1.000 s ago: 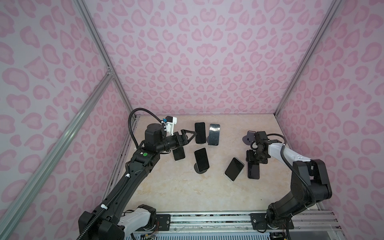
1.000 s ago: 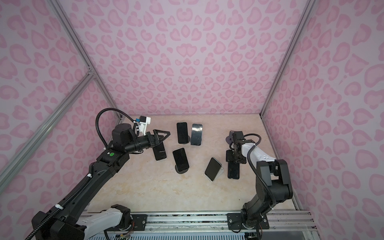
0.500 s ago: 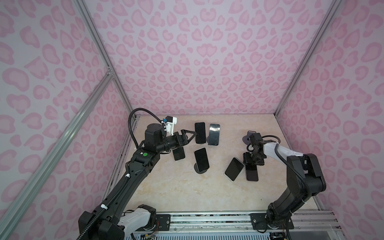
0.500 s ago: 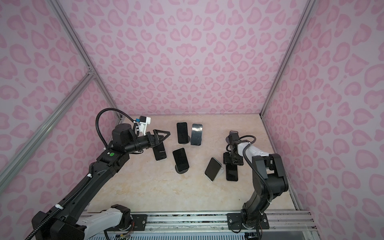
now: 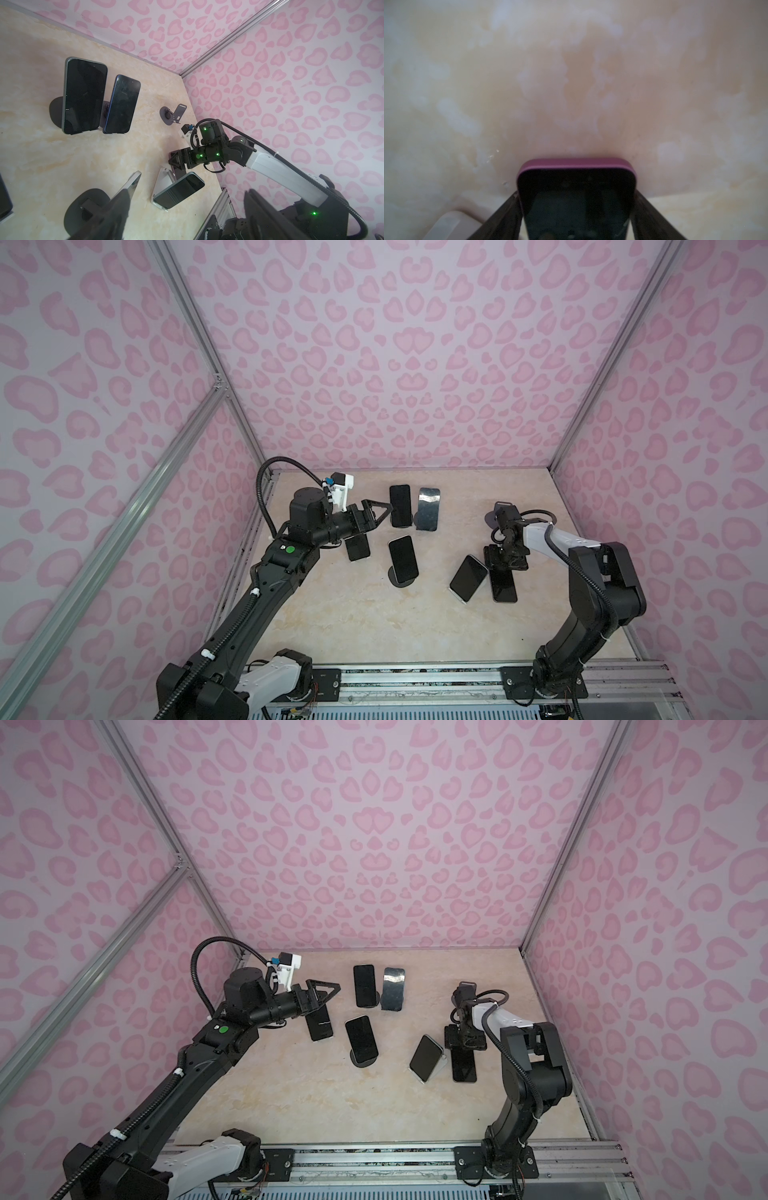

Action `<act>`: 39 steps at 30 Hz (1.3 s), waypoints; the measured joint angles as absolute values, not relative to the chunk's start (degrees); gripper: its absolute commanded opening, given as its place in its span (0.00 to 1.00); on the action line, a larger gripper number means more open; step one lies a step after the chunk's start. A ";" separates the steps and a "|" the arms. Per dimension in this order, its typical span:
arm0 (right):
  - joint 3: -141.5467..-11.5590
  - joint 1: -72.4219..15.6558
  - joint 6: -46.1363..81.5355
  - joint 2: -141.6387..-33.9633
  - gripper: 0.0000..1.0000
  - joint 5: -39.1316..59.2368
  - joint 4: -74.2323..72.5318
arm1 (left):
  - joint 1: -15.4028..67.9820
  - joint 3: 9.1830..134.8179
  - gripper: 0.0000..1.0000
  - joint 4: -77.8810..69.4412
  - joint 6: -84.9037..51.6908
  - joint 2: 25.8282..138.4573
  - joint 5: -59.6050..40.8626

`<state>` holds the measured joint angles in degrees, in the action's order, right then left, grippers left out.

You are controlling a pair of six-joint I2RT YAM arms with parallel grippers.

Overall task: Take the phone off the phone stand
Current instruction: 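Lower the phone with the right gripper flat onto the table, then open the right gripper and draw it back from the phone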

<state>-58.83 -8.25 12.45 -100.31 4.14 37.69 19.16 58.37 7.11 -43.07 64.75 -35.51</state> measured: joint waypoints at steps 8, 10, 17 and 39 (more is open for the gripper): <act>-58.85 -8.49 12.45 -100.20 0.79 4.23 37.54 | 19.18 58.37 0.89 7.11 -42.87 64.60 -35.09; -58.52 -8.56 12.43 -99.72 0.80 4.27 37.15 | 19.18 58.37 0.89 7.11 -42.87 64.60 -35.09; -59.31 -8.62 12.51 -97.03 0.84 4.75 37.74 | 19.18 58.37 0.89 7.14 -42.30 64.38 -34.61; -35.29 -4.75 34.11 -53.32 0.00 11.40 31.64 | 19.14 58.39 0.88 7.49 -40.12 65.08 -31.64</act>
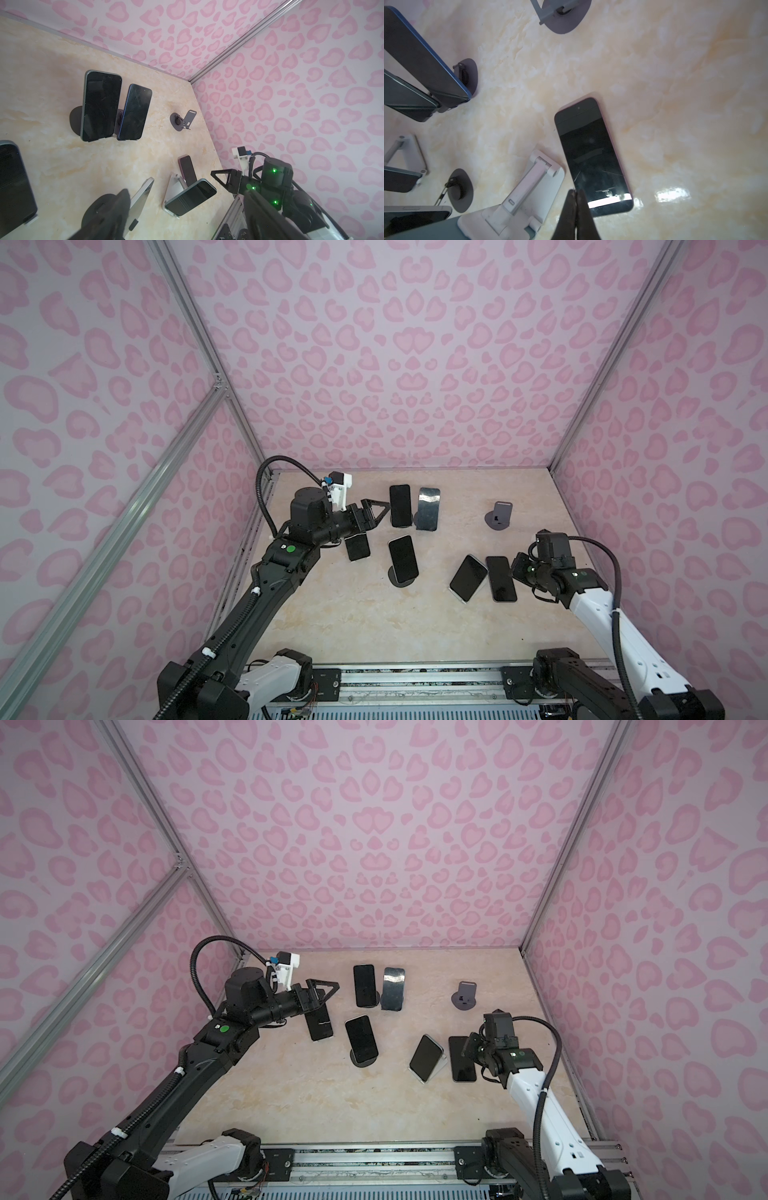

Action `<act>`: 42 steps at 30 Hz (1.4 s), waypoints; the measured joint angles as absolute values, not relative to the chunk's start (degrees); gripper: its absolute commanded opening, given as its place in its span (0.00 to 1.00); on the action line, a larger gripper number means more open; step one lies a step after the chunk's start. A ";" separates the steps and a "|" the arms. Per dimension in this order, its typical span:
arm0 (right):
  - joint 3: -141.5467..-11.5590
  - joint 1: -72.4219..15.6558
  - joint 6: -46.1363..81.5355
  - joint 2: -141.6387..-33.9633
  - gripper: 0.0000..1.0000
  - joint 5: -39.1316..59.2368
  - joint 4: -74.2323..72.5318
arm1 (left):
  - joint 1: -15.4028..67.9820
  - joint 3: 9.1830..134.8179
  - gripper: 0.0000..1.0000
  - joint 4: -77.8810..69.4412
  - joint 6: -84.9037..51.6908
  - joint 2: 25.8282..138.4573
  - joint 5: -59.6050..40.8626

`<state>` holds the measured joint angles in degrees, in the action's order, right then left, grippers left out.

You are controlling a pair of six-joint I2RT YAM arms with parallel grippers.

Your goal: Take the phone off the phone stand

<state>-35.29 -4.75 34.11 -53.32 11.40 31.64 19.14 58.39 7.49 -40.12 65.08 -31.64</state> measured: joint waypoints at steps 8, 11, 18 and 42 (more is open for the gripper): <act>-25.39 -6.20 38.59 -50.81 0.00 17.85 22.50 | 17.56 58.43 0.88 8.05 -39.38 62.85 -29.52; -22.50 -9.26 41.17 -50.30 0.00 18.00 18.68 | 17.19 58.41 0.88 8.12 -39.38 62.78 -28.99; -17.43 -12.53 47.16 -49.32 0.00 16.47 12.38 | 16.53 58.41 0.88 8.19 -39.40 63.00 -28.47; -14.13 -15.75 51.90 -59.51 0.00 12.47 0.62 | 15.49 58.41 0.88 8.51 -40.07 63.26 -28.69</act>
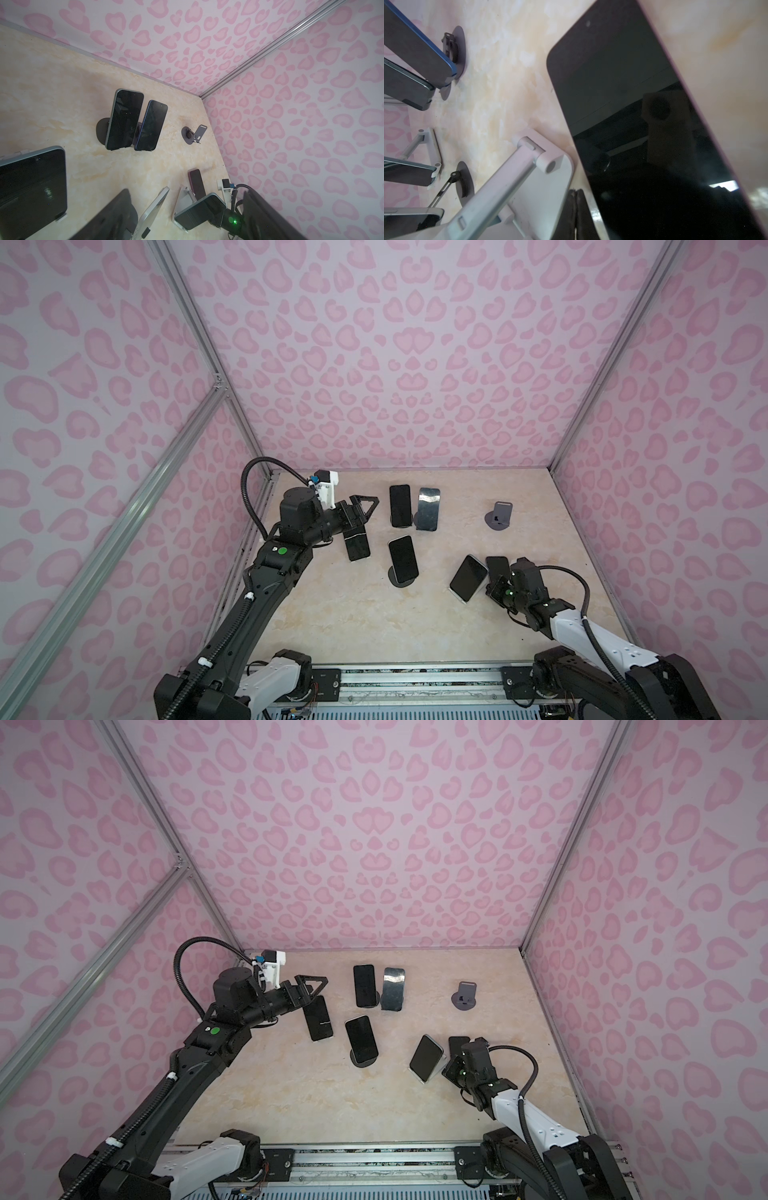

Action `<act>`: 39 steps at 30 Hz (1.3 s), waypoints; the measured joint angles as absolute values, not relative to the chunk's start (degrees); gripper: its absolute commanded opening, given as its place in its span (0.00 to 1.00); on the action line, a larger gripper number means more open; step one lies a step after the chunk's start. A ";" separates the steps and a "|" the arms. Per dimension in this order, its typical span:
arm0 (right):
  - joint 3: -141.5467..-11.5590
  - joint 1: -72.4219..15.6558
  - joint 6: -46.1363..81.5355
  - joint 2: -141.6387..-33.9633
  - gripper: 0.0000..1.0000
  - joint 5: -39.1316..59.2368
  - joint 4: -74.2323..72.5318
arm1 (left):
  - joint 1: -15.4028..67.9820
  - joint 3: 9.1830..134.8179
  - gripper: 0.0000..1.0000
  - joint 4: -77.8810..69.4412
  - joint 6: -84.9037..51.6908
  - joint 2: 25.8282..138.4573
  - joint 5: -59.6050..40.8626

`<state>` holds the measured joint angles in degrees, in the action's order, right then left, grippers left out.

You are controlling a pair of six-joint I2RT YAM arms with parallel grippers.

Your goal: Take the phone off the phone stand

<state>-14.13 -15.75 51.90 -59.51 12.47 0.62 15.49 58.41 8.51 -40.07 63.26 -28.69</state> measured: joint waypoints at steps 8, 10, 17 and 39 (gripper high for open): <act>-14.48 -15.94 52.75 -64.05 0.00 14.39 -3.44 | 15.44 58.35 0.88 8.51 -40.49 63.90 -28.77; -14.55 -15.94 52.73 -64.79 0.00 14.48 -4.25 | 15.38 58.35 0.88 8.51 -40.49 63.90 -28.86; -14.39 -15.90 52.69 -67.35 0.00 14.57 -8.25 | 15.38 58.35 0.88 8.49 -40.51 64.03 -29.17; -16.73 -15.86 50.72 -79.26 0.00 17.78 -22.15 | 15.38 58.35 0.88 8.49 -40.69 64.20 -29.52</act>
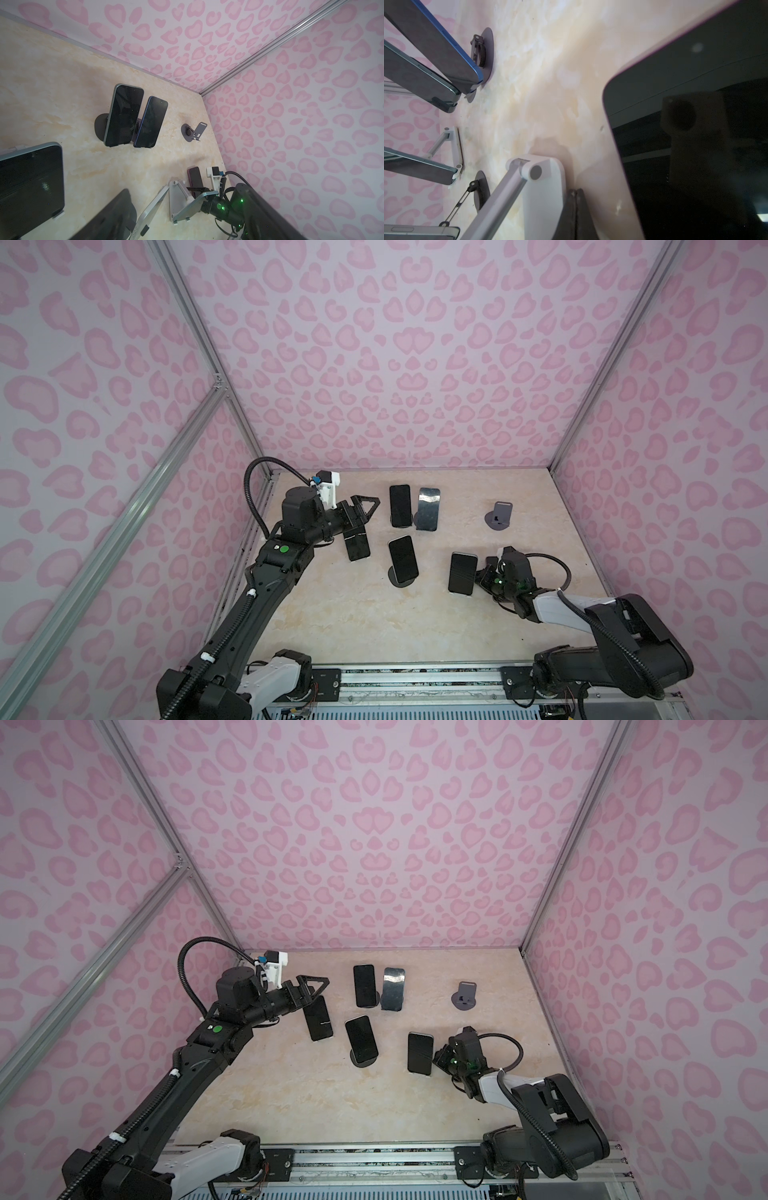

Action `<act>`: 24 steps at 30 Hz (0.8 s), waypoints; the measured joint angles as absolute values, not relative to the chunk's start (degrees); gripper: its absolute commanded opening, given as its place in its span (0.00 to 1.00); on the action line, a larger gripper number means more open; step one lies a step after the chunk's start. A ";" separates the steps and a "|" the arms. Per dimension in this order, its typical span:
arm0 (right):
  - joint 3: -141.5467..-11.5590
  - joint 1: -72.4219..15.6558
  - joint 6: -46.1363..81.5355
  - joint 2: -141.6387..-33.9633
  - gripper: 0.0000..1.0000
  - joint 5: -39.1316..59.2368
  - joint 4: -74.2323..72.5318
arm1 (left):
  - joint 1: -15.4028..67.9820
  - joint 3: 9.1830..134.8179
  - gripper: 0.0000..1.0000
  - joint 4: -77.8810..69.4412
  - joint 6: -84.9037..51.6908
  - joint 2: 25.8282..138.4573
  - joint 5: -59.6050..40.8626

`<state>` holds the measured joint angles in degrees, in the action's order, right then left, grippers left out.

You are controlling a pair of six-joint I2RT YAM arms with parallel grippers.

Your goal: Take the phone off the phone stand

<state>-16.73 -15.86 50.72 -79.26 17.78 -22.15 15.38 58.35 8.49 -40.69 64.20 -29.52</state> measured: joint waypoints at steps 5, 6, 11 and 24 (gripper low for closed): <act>-16.05 -15.86 50.37 -79.94 0.00 18.31 -24.47 | 15.35 58.24 0.88 8.49 -40.66 64.14 -29.52; -15.53 -15.84 50.37 -79.57 0.00 18.28 -24.73 | 15.35 58.22 0.88 8.49 -40.66 64.14 -29.52; -13.06 -14.74 50.52 -76.60 0.00 18.50 -24.64 | 15.38 58.11 0.87 8.51 -40.62 64.03 -29.47; -22.24 -16.38 48.03 -47.66 0.44 8.10 8.78 | 15.40 58.08 0.87 8.54 -40.49 64.05 -28.58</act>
<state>-22.24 -16.38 48.03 -47.66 8.10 8.78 15.40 58.08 8.54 -40.49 64.05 -28.58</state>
